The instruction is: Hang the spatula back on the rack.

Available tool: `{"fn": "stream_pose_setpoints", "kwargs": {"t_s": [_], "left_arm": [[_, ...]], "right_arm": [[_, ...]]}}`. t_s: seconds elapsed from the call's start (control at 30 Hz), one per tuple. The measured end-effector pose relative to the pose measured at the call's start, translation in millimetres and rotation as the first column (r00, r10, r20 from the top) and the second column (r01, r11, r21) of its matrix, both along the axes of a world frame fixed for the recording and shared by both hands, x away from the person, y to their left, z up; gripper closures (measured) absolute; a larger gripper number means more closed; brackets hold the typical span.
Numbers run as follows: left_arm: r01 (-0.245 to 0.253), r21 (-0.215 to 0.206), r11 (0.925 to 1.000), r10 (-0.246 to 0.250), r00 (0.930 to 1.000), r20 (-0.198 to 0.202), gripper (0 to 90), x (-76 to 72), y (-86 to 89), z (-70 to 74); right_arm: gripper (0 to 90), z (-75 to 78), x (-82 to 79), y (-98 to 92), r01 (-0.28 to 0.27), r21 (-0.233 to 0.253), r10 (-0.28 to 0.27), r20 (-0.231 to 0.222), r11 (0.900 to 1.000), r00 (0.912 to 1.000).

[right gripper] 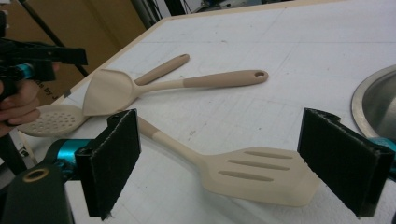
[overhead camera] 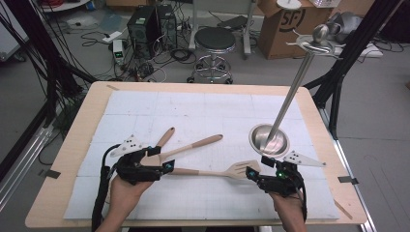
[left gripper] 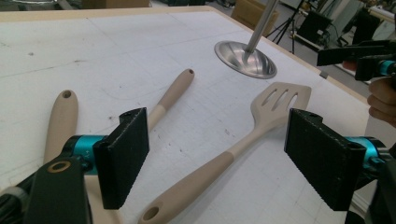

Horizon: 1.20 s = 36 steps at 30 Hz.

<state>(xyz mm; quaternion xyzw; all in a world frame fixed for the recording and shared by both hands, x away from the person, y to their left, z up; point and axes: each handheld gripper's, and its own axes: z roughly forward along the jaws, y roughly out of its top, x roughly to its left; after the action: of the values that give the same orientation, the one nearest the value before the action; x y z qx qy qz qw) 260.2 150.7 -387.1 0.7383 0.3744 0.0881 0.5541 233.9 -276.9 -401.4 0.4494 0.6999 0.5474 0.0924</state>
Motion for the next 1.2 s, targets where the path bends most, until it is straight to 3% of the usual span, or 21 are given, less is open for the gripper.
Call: {"fn": "stream_pose_setpoints", "kwargs": {"t_s": [0.07,0.17,0.3,0.5,0.7,0.87,1.0,1.2], "left_arm": [[0.017,0.004,0.9999,-0.017,0.9998,-0.008,24.7,5.8,-1.0,3.4],[0.046,-0.024,0.9986,-0.048,0.9972,-0.058,28.5,16.7,-2.3,3.1],[0.041,-0.023,0.9989,-0.043,0.9933,-0.107,29.0,28.4,-5.8,-1.2],[0.056,-0.029,0.9980,-0.060,0.9911,-0.119,36.2,37.1,-7.4,1.2],[0.064,-0.013,0.9979,-0.065,0.9869,-0.148,36.1,45.9,-7.2,2.7],[0.052,-0.029,0.9982,-0.056,0.9865,-0.154,35.8,52.3,-5.1,1.0],[0.076,-0.039,0.9963,-0.082,0.9836,-0.161,36.0,55.1,-4.4,2.5],[0.077,-0.033,0.9965,-0.081,0.9869,-0.140,35.1,60.2,-6.9,12.6]], "right_arm": [[12.7,-0.1,0.2,-0.3,-0.003,0.001,0.003,-0.001,1.000,1.0000],[12.7,-0.2,0.2,-0.4,-0.001,0.015,0.001,-0.013,1.000,0.9999],[12.7,1.0,-0.3,-0.2,-0.008,0.024,0.008,-0.005,1.000,1.0000],[12.9,-0.4,0.9,-1.9,-0.005,0.035,0.005,-0.013,0.999,0.9999],[12.9,-0.3,1.4,-1.3,0.003,0.040,-0.003,-0.008,0.999,1.0000],[13.3,-0.1,2.0,0.8,0.009,0.047,-0.009,0.000,0.999,1.0000],[13.4,-1.2,2.9,1.1,0.011,0.048,-0.010,-0.003,0.999,0.9999],[13.4,-1.8,4.2,2.5,0.009,0.048,-0.009,-0.006,0.999,0.9999]]}}
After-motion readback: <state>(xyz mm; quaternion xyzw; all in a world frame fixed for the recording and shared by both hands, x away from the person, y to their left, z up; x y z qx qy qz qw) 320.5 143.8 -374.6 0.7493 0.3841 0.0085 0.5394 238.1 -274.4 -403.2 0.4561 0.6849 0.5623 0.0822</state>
